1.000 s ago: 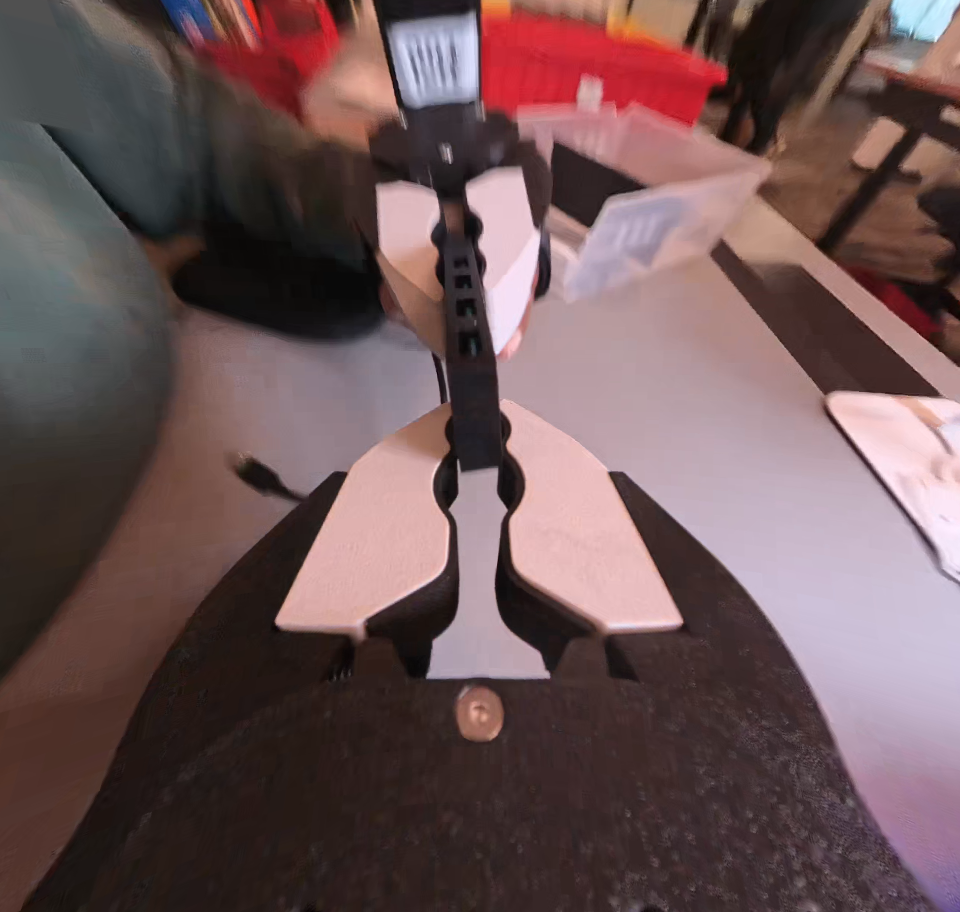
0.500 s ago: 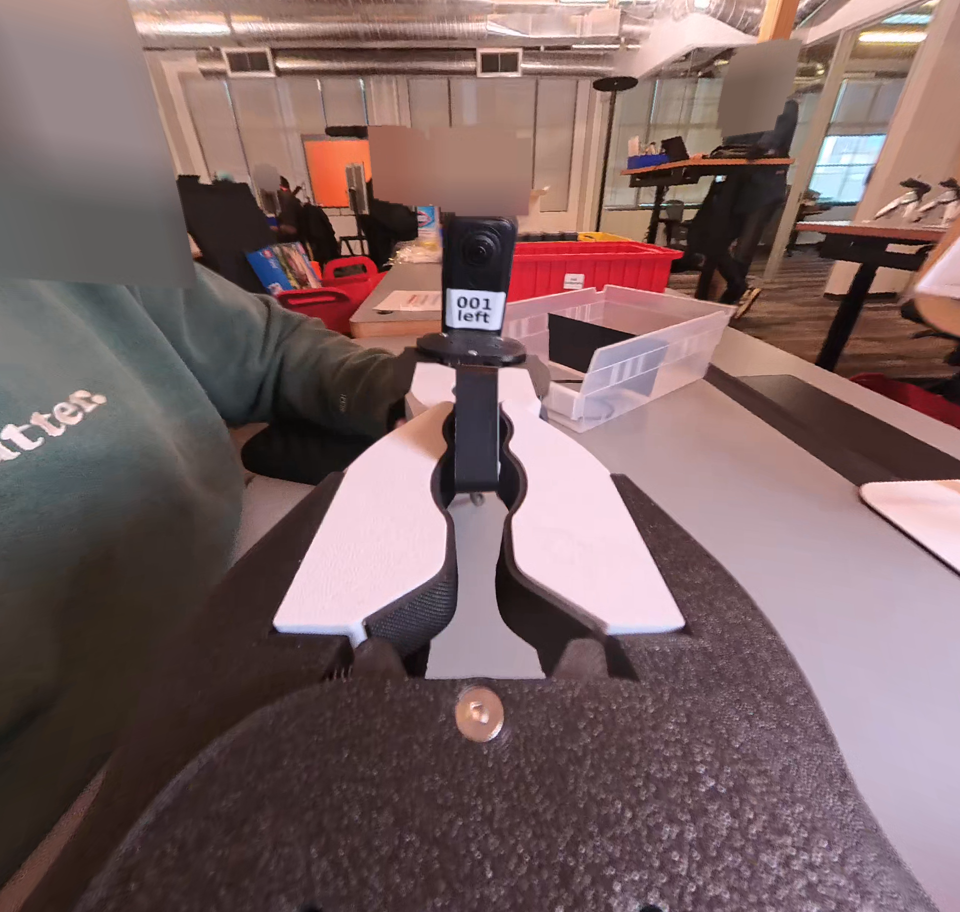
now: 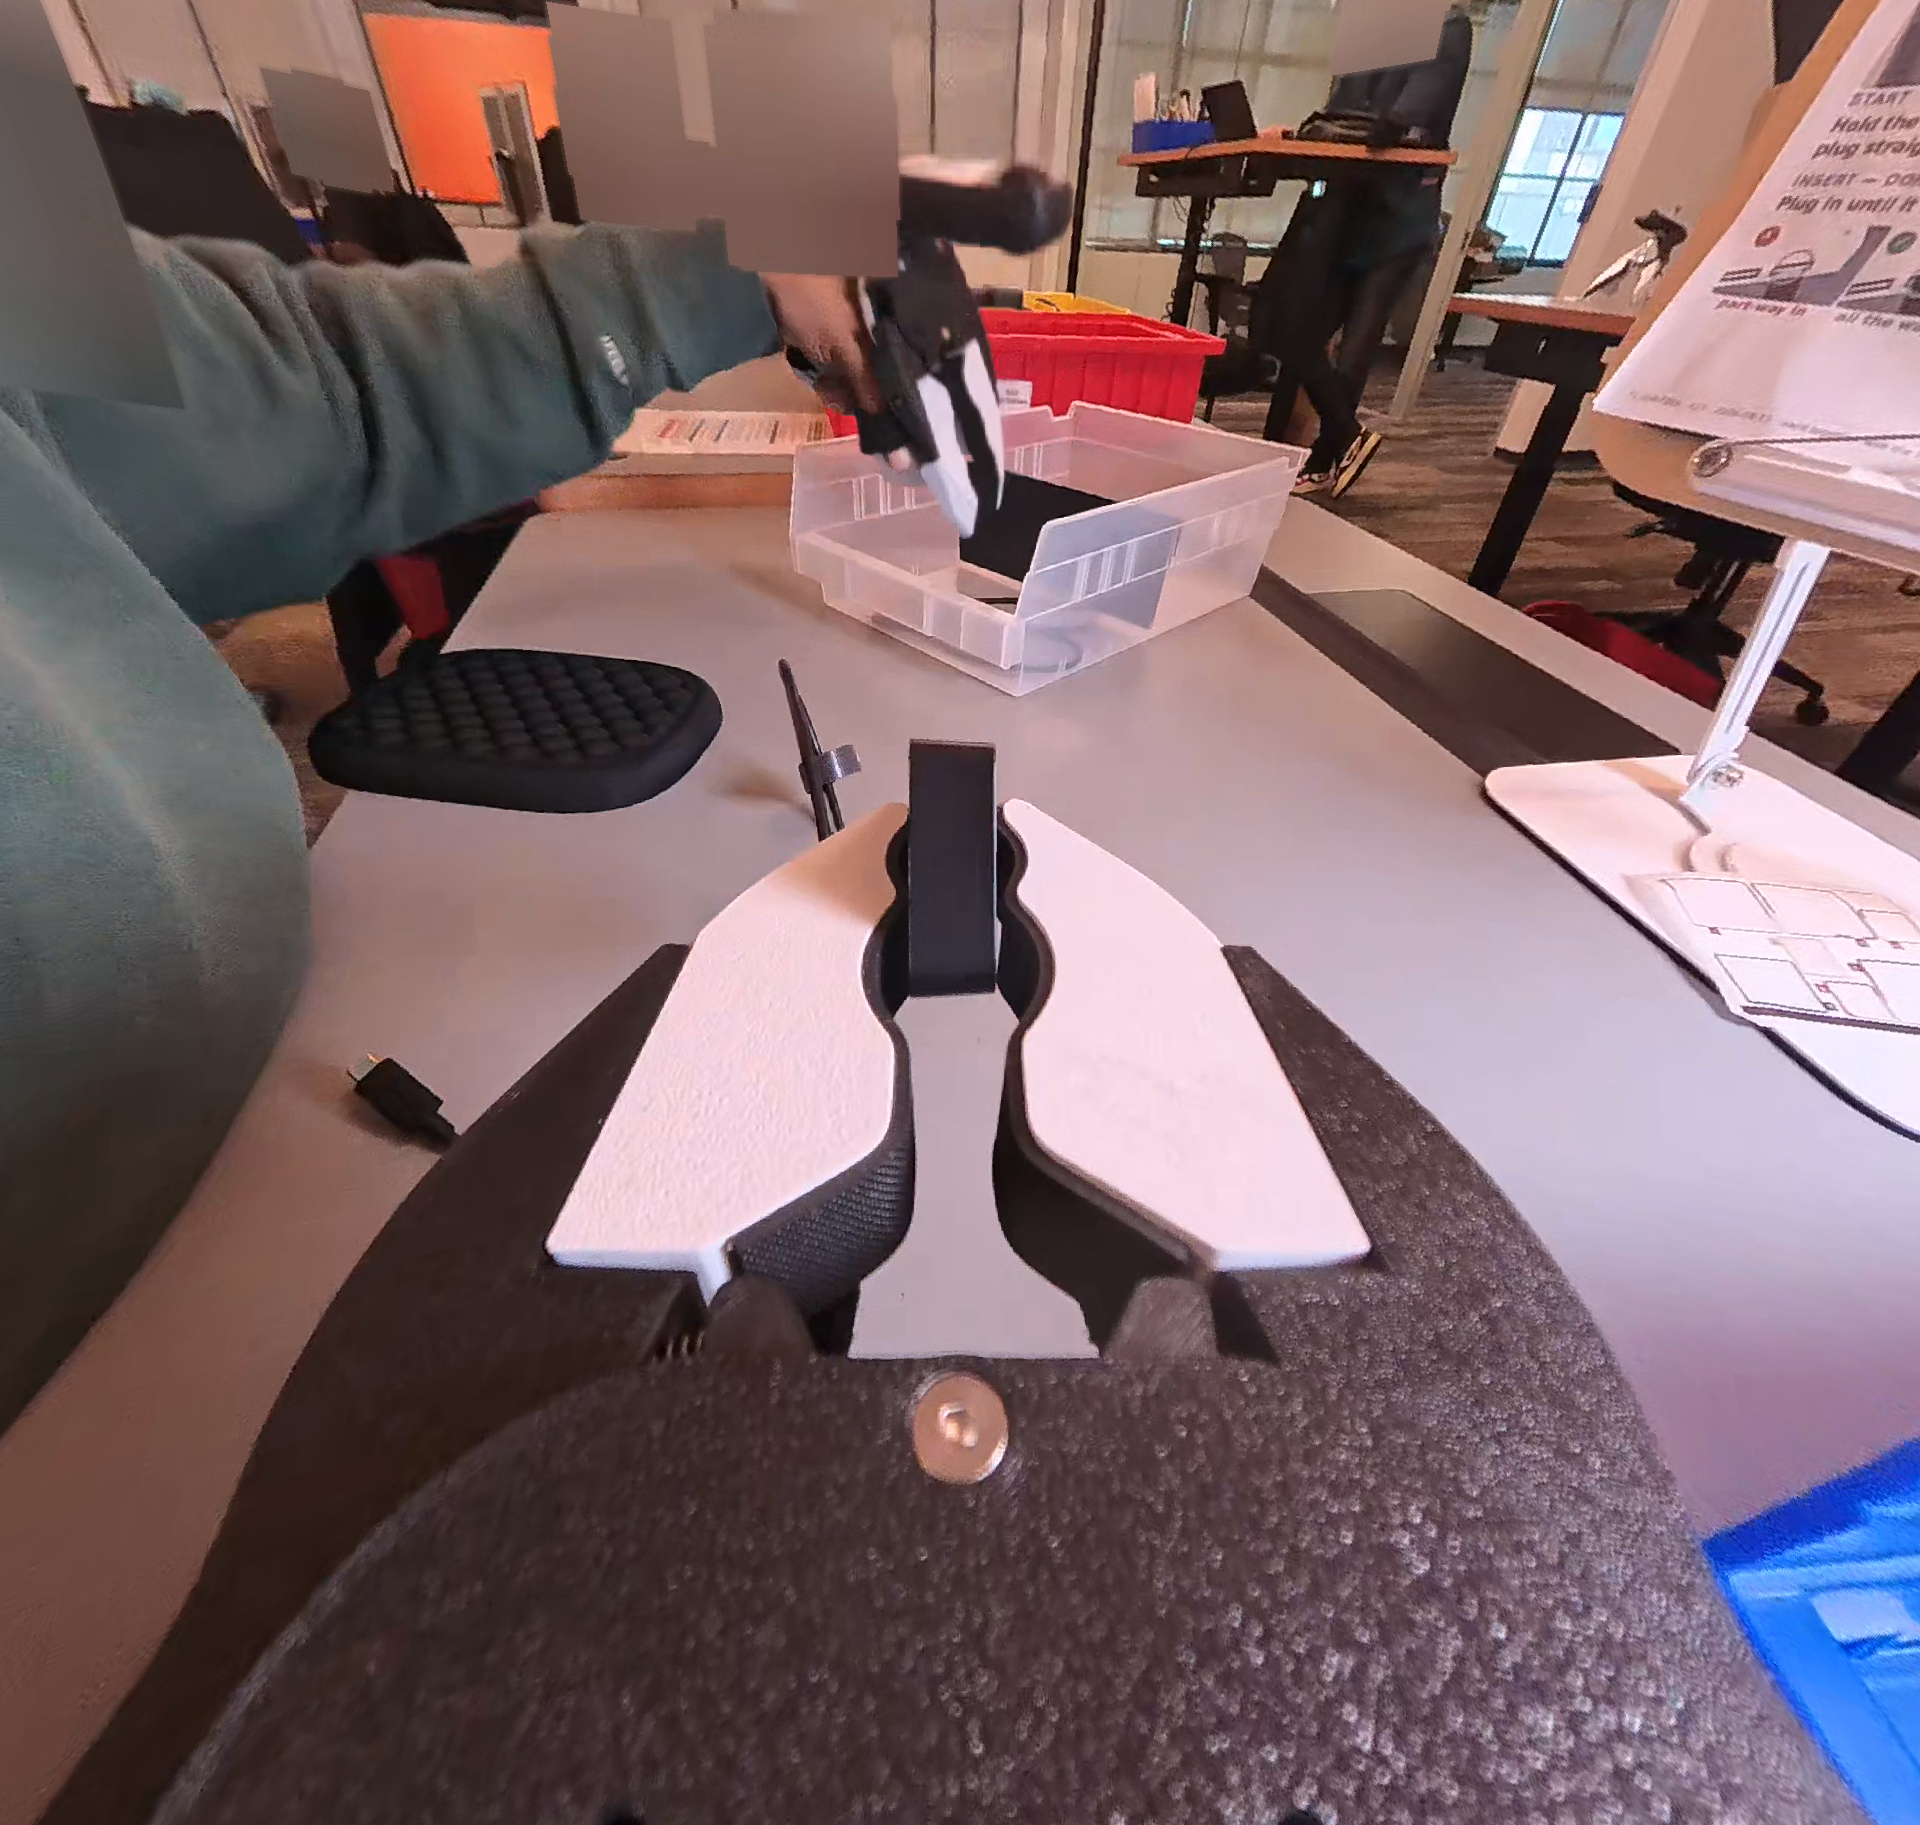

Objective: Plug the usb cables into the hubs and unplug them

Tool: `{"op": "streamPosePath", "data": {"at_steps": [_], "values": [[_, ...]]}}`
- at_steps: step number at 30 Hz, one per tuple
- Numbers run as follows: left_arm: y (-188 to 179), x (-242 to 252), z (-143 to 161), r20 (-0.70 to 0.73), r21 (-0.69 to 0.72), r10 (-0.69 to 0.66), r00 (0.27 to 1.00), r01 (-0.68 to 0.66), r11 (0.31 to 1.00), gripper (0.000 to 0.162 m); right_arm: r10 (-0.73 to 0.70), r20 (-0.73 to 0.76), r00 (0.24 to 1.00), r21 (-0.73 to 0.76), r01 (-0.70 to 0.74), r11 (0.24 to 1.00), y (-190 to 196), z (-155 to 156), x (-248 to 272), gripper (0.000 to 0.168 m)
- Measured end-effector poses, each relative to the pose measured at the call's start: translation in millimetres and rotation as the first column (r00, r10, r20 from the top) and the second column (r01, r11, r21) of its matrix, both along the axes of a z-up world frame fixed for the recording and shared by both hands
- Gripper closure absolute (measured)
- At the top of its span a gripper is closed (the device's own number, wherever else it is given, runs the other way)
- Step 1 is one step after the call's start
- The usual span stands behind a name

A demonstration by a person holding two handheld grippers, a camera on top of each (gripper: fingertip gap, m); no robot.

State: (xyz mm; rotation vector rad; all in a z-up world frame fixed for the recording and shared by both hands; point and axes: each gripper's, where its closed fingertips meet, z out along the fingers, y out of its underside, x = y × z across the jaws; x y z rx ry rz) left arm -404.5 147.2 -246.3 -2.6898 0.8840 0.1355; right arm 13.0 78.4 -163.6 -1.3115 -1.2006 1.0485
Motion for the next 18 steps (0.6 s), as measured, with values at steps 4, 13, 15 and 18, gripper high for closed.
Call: {"op": "streamPosePath", "data": {"at_steps": [4, 13, 15, 18], "values": [[-7.3, -17.3, -29.9, -0.061, -0.190, 0.032, 0.998, -0.043, 0.981, 0.128, 0.005, 0.017, 1.000, 0.000, -0.005, 1.000, -2.7, -5.1, -1.3, 0.156], [-20.7, -15.6, -54.3, -0.078, -0.433, 0.013, 0.997, -0.046, 0.900, 0.151, 0.007, 0.024, 1.000, -0.004, -0.007, 1.000, -3.1, -7.5, -1.3, 0.156], [-20.0, -16.9, -54.0, -0.112, -0.424, -0.050, 0.992, -0.003, 0.905, 0.154, -0.004, 0.037, 0.999, 0.006, 0.003, 1.000, -1.0, -10.1, -1.1, 0.156], [-14.3, -19.7, -46.3, -0.163, -0.366, -0.093, 0.982, 0.028, 0.930, 0.156, -0.060, 0.091, 0.994, 0.055, 0.055, 0.997, 6.9, -18.7, -0.1, 0.156]]}}
